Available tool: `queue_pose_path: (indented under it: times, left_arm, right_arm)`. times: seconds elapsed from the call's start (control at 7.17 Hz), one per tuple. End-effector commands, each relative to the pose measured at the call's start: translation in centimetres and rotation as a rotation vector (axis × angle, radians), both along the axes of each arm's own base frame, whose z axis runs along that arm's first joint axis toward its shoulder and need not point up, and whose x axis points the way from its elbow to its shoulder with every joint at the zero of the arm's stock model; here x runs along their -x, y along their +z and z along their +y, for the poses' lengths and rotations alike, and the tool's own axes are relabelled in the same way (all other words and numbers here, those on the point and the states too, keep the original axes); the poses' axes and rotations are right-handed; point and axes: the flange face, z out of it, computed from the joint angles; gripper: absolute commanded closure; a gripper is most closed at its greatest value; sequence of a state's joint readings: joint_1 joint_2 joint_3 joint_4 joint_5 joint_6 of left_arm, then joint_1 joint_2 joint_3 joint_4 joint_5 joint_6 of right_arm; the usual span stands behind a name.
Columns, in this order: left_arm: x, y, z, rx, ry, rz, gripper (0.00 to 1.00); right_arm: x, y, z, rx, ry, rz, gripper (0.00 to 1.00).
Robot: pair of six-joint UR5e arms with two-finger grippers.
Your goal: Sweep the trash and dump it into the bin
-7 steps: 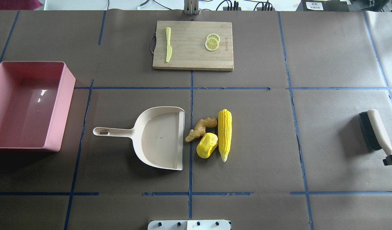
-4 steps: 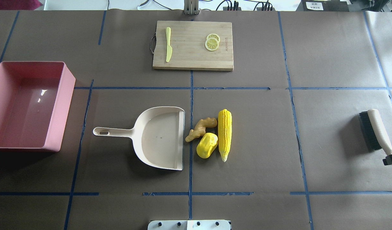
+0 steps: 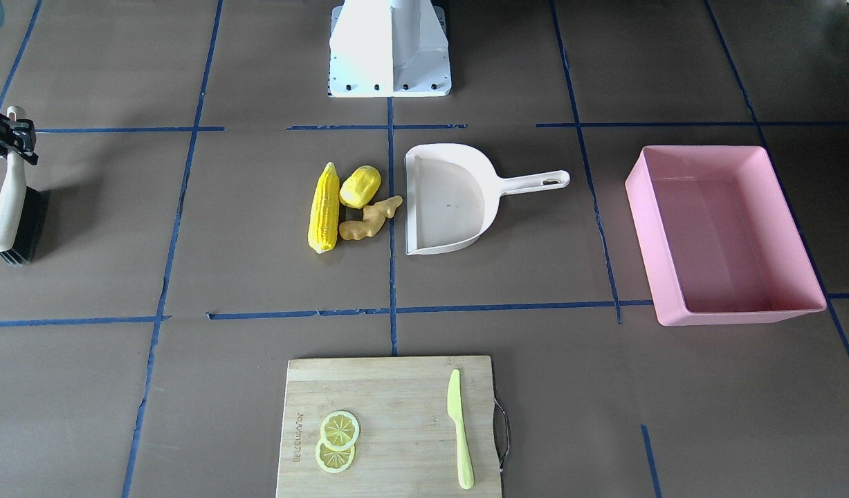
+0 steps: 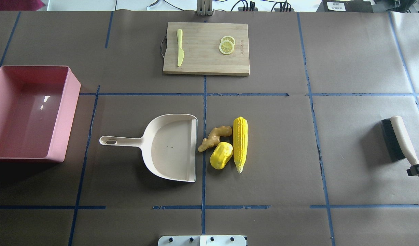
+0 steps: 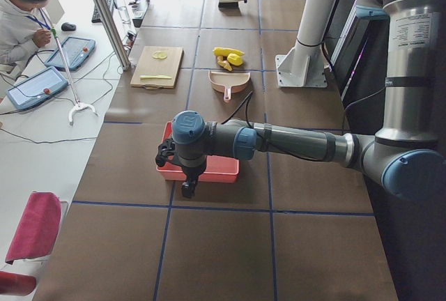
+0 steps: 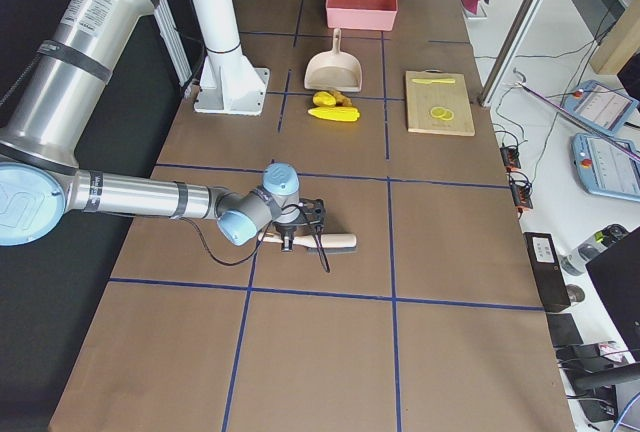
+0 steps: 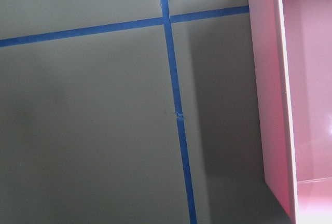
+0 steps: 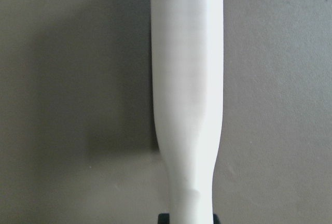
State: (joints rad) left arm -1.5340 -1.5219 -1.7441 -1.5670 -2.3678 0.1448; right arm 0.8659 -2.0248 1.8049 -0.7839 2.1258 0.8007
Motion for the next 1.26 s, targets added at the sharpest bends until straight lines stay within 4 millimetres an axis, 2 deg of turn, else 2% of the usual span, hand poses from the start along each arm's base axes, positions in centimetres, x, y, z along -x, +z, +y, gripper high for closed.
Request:
queue_pose_path:
  times: [0.0,0.28,0.42,0.56,0.7,0.84,0.98,1.12]
  left_arm:
    - [-0.1,-2.7,-0.6,-0.106,0.003,0.006,0.00]
    - [-3.3,-6.7,-2.1,-0.319,0.063,0.022,0.00]
    - [-7.2,-10.0,-3.1,-0.437,0.137,0.047,0.00]
    - [-11.4,-13.2,-3.2,-0.504,0.213,0.075,0.00]
    - [-14.6,-15.6,-3.7,-0.556,0.268,0.098,0.01]
    - [-19.4,-19.4,-3.8,-0.621,0.345,0.138,0.00]
    - [-25.0,-23.0,-3.5,-0.641,0.407,0.188,0.00]
    - [-30.3,-26.7,-2.6,-0.599,0.417,0.245,0.00]
  right_arm:
    - [0.2,0.0,-0.2,-0.002,0.001,0.001,1.00]
    - [0.1,0.0,-0.3,-0.007,0.003,0.001,1.00]
    - [0.3,-0.2,-0.4,-0.011,0.004,0.000,1.00]
    - [0.2,0.0,-0.4,-0.010,0.005,0.003,1.00]
    - [0.2,0.0,-0.4,-0.009,0.007,0.005,1.00]
    - [0.2,0.0,-0.5,-0.010,0.007,0.004,1.00]
    - [0.3,-0.1,-0.5,-0.011,0.007,0.003,1.00]
    - [0.4,-0.2,-0.6,-0.012,0.006,0.000,1.00]
